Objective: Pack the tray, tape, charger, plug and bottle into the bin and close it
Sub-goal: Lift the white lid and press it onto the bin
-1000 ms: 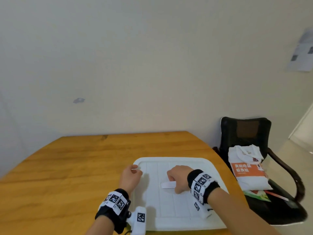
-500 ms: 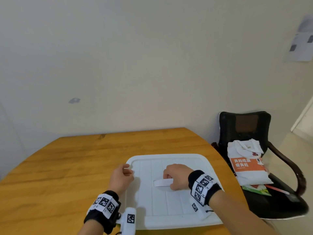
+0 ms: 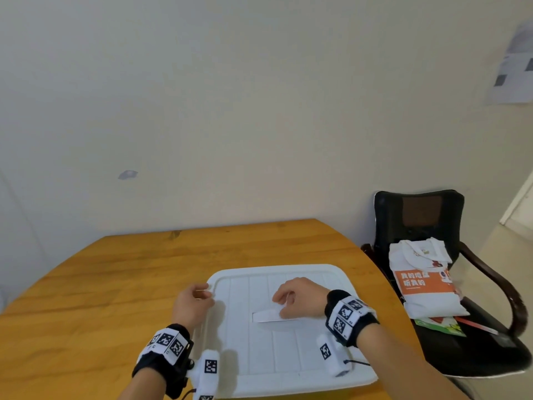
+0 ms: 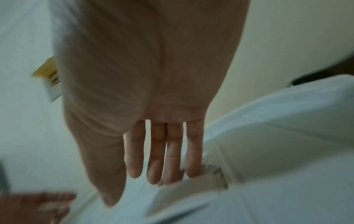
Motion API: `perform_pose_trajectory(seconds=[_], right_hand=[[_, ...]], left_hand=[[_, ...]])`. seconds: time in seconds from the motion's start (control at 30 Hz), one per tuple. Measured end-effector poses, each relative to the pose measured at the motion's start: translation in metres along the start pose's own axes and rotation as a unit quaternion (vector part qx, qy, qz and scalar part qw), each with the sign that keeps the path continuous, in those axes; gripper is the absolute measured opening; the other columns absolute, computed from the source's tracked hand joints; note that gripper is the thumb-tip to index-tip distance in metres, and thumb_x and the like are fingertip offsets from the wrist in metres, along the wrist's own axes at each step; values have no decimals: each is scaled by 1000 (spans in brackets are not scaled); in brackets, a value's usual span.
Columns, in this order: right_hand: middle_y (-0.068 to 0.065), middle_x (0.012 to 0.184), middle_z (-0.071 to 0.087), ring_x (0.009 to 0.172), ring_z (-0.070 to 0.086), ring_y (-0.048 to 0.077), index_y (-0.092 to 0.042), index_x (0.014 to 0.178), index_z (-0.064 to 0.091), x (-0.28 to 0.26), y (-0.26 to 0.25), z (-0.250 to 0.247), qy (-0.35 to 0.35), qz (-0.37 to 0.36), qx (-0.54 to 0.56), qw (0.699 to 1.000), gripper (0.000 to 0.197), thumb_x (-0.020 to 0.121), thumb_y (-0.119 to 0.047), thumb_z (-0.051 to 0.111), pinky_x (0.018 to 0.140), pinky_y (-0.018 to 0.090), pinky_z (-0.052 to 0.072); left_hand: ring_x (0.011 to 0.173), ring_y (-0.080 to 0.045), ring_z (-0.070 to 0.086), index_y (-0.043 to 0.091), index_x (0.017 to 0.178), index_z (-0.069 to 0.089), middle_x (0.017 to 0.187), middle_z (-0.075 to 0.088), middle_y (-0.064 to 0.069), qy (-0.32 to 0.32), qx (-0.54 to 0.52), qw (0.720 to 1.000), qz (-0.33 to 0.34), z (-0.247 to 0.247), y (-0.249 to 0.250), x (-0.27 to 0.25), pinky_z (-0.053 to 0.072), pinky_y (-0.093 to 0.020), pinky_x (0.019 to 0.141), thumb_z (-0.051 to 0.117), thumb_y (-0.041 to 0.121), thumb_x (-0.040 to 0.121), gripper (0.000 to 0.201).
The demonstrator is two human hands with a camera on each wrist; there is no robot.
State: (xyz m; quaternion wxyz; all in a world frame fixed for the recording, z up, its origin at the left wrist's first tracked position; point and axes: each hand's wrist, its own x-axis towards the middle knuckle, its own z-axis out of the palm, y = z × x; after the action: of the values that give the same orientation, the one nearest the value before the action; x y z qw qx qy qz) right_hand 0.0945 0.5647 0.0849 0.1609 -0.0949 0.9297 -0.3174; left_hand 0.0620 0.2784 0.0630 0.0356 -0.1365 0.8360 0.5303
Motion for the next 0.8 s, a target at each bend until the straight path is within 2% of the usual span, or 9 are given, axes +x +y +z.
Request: perform_pose_trajectory(seconds=[0.13, 0.2, 0.27, 0.33, 0.4, 0.5, 0.6, 0.67, 0.8], right_hand=[[-5, 108, 72, 102, 69, 15, -25, 104, 73, -10, 18, -34, 114, 78, 96, 986, 20, 84, -23, 76, 91, 25, 55], [-5, 125, 64, 117, 62, 16, -23, 122, 65, -16, 30, -47, 122, 144, 49, 981, 36, 87, -27, 74, 97, 25, 49], [-1, 141, 53, 131, 52, 20, -16, 142, 52, -20, 42, -54, 112, 215, 14, 970, 59, 89, -33, 72, 100, 27, 44], [5, 148, 48, 134, 49, 24, -12, 148, 45, -20, 49, -59, 112, 256, 19, 960, 68, 89, -35, 71, 101, 31, 44], [8, 137, 56, 122, 57, 26, -11, 141, 51, -18, 49, -63, 141, 282, 13, 949, 65, 83, -33, 71, 87, 30, 49], [6, 91, 62, 73, 61, 21, -11, 115, 53, -21, 55, -66, 121, 333, -5, 935, 51, 69, -28, 66, 56, 26, 49], [9, 97, 61, 71, 59, 22, -6, 133, 51, -28, 74, -59, 27, 395, -25, 918, 63, 76, -25, 68, 52, 25, 45], [12, 99, 58, 72, 57, 24, -5, 134, 50, -38, 75, -57, -14, 412, -5, 911, 57, 83, -26, 64, 55, 25, 45], [9, 78, 50, 58, 46, 20, -10, 86, 52, -55, 68, -61, -17, 425, 51, 903, 20, 90, -25, 65, 52, 27, 40]], left_hand=[[112, -33, 61, 5, 133, 55, 126, 62, -15, 8, 106, 992, -63, -7, 6, 11, 51, -38, 89, 71, 19, 79, 58], [102, -35, 63, -4, 132, 55, 113, 66, -18, -38, 114, 985, -123, -7, 14, 12, 51, -37, 80, 71, 26, 81, 61], [82, -32, 62, -8, 113, 64, 91, 66, -16, -78, 131, 975, -159, -7, 22, 10, 51, -36, 69, 68, 28, 84, 47], [82, -31, 61, 0, 102, 64, 95, 64, -16, -117, 166, 962, -184, -6, 27, 9, 49, -33, 64, 64, 33, 87, 36], [78, -29, 61, 4, 102, 64, 95, 64, -14, -133, 181, 955, -195, -6, 30, 9, 47, -30, 60, 63, 36, 87, 35], [73, -27, 61, 4, 102, 63, 99, 65, -15, -138, 204, 950, -194, -10, 32, 10, 49, -31, 55, 68, 38, 86, 38], [86, -30, 66, -1, 106, 66, 108, 69, -17, -144, 205, 948, -196, -16, 31, 12, 54, -36, 67, 77, 39, 78, 49], [88, -32, 66, -1, 109, 66, 106, 70, -17, -146, 203, 946, -204, -20, 29, 11, 53, -36, 66, 81, 41, 74, 56], [100, -33, 65, 2, 109, 61, 112, 66, -16, -146, 211, 944, -206, -21, 33, 5, 54, -40, 80, 78, 40, 78, 51]])
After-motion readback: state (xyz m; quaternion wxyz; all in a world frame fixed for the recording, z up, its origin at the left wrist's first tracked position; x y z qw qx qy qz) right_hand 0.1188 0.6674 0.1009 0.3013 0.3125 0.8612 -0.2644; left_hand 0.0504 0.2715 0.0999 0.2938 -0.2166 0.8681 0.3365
